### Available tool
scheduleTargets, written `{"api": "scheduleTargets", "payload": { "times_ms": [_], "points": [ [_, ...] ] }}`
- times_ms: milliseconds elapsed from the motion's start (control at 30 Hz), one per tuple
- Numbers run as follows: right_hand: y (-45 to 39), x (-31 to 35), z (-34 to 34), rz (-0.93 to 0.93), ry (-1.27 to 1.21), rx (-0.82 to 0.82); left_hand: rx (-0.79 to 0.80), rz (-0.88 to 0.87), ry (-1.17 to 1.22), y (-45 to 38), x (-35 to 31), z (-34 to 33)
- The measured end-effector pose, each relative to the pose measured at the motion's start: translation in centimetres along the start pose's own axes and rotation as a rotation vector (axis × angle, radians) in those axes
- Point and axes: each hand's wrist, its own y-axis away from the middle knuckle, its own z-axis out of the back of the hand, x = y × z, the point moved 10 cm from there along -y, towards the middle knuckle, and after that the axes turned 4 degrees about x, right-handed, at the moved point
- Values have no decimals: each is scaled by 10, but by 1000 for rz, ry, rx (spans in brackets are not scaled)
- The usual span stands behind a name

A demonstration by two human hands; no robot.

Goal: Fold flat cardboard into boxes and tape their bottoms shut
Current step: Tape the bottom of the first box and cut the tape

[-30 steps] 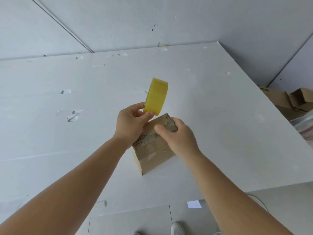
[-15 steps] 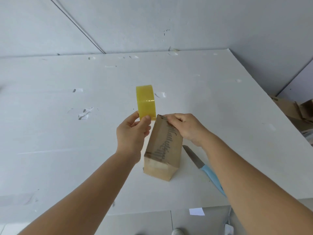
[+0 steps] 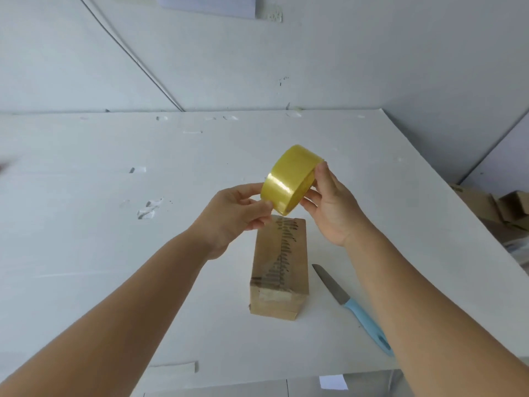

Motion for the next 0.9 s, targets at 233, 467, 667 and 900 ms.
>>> {"api": "scheduleTargets", "payload": {
  "times_ms": [233, 467, 667, 900],
  "points": [
    [16, 6, 21, 22, -192, -43, 44, 171, -195, -9, 10, -1],
    [30, 1, 19, 8, -277, -13, 156, 211, -154, -12, 5, -8],
    [34, 12, 13, 99, -373, 37, 142, 279, -46, -9, 11, -9],
    [32, 4, 30, 43, -199, -186, -13, 256, -85, -15, 22, 1]
  ]
}}
